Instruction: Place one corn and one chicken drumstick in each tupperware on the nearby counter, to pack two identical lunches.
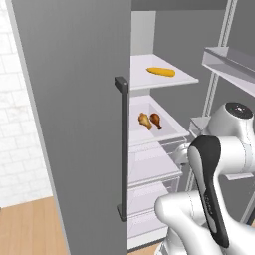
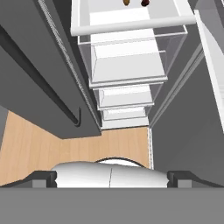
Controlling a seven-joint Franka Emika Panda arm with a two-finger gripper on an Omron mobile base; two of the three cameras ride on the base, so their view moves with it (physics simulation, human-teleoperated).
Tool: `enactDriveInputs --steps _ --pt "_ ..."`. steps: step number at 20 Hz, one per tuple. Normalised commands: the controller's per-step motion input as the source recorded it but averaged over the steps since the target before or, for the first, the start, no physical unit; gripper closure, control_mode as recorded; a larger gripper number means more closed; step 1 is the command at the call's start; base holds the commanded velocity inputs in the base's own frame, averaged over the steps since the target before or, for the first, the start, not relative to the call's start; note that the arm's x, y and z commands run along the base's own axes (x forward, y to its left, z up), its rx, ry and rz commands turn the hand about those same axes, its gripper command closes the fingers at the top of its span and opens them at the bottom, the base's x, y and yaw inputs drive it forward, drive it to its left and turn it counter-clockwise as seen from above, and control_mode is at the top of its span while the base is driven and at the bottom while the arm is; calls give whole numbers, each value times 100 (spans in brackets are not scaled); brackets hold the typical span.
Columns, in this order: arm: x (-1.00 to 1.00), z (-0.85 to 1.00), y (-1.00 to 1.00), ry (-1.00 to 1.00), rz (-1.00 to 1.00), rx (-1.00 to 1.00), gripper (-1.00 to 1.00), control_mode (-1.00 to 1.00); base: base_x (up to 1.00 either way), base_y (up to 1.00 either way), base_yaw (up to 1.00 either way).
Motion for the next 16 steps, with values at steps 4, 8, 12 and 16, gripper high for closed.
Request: enactDriveInputs --steps 4,8,12,16 --pt "21 0 0 -2 -14 0 -100 -100 0 0 0" --pt "33 0 0 -7 -8 -2 -100 -100 0 0 0" --pt "75 0 -10 0 -1 -7 -100 -100 0 0 0" --pt "87 -3 -3 1 0 -9 -100 -100 0 0 0"
